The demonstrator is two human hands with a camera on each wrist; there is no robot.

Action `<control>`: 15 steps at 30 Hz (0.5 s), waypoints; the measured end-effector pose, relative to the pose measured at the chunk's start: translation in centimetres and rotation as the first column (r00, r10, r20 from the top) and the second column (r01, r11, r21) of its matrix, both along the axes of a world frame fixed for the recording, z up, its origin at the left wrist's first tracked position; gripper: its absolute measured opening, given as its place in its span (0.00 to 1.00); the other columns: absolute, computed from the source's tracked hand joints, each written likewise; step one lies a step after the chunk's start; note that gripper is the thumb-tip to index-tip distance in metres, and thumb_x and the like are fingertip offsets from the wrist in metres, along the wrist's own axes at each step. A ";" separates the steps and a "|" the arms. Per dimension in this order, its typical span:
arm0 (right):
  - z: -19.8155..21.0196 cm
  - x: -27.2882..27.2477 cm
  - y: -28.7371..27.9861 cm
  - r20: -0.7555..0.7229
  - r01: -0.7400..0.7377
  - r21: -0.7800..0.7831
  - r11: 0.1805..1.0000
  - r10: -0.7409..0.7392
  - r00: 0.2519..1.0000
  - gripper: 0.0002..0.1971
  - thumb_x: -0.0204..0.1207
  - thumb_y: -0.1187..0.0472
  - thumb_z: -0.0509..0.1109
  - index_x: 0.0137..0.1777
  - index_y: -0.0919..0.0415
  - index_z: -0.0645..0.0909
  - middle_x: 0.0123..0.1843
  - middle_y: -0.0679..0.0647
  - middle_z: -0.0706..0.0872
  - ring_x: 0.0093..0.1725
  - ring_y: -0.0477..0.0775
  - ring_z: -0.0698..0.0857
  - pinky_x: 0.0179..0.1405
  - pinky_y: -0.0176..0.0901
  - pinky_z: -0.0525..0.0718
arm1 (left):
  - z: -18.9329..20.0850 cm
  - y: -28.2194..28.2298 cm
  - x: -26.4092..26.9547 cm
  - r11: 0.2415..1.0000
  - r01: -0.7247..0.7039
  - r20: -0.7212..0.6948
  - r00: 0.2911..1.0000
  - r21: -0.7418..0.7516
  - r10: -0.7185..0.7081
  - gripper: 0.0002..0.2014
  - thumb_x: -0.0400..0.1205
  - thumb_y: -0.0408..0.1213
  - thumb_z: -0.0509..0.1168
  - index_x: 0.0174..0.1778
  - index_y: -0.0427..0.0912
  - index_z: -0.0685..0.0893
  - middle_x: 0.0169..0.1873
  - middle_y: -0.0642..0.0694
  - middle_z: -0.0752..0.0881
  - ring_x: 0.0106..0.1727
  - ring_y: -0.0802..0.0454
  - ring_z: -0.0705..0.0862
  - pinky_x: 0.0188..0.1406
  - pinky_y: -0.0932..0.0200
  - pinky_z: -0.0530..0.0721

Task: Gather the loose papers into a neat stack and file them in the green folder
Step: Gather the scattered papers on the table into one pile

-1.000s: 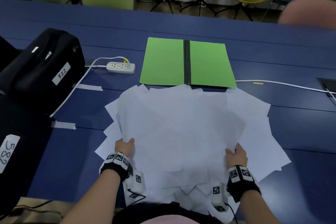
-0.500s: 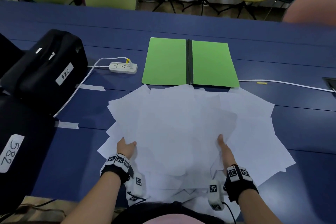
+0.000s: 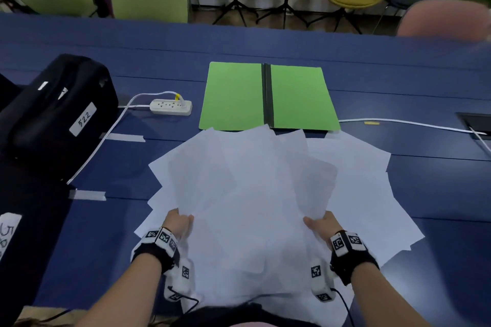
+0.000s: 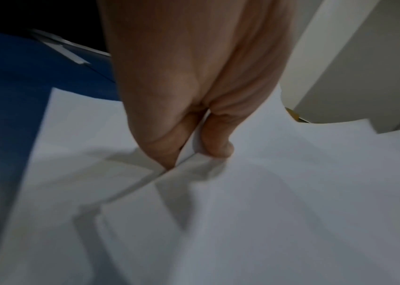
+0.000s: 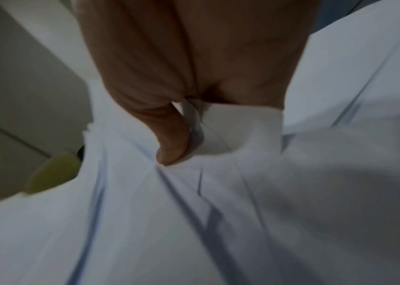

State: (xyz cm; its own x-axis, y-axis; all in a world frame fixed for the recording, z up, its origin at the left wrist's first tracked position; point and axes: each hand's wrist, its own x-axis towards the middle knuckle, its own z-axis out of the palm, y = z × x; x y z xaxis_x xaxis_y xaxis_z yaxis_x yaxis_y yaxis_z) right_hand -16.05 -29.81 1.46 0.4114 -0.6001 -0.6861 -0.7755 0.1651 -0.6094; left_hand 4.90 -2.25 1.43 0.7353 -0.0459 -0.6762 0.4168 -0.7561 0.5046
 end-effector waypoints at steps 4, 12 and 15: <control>-0.5 1.8 2.7 -0.018 -0.033 0.044 0.999 0.033 0.999 0.27 0.79 0.55 0.67 0.72 0.73 0.72 0.69 0.66 0.80 0.67 0.64 0.80 0.60 0.40 0.75 | 0.0 -1.6 -0.5 0.992 -0.001 -0.076 0.997 -0.128 -0.009 0.17 0.83 0.33 0.61 0.66 0.28 0.77 0.60 0.38 0.82 0.62 0.38 0.81 0.64 0.56 0.76; -1.4 0.0 0.8 -0.038 0.269 -0.204 0.941 -0.282 0.959 0.20 0.76 0.52 0.66 0.65 0.61 0.76 0.64 0.64 0.78 0.54 0.64 0.82 0.56 0.49 0.78 | -0.3 -0.4 -3.1 0.971 -0.116 -0.101 0.990 -0.209 0.097 0.25 0.71 0.39 0.78 0.61 0.34 0.81 0.56 0.41 0.84 0.56 0.45 0.82 0.57 0.55 0.79; -0.3 -3.3 -1.1 -0.291 0.370 -0.336 0.866 -0.469 0.834 0.31 0.69 0.58 0.72 0.71 0.65 0.69 0.71 0.67 0.67 0.66 0.71 0.73 0.62 0.57 0.75 | 0.0 -0.6 -4.3 0.988 -0.057 -0.088 0.995 -0.144 0.045 0.33 0.71 0.39 0.78 0.68 0.28 0.75 0.61 0.39 0.81 0.67 0.40 0.80 0.66 0.51 0.76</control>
State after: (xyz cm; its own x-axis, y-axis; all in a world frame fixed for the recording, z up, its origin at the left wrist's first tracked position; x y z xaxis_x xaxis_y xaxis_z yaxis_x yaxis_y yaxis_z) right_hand -19.32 -30.91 1.16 -0.1594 -0.8313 -0.5325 -0.8352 0.4011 -0.3761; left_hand 0.57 -2.86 1.45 0.6797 -0.1126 -0.7248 0.4988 -0.6535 0.5693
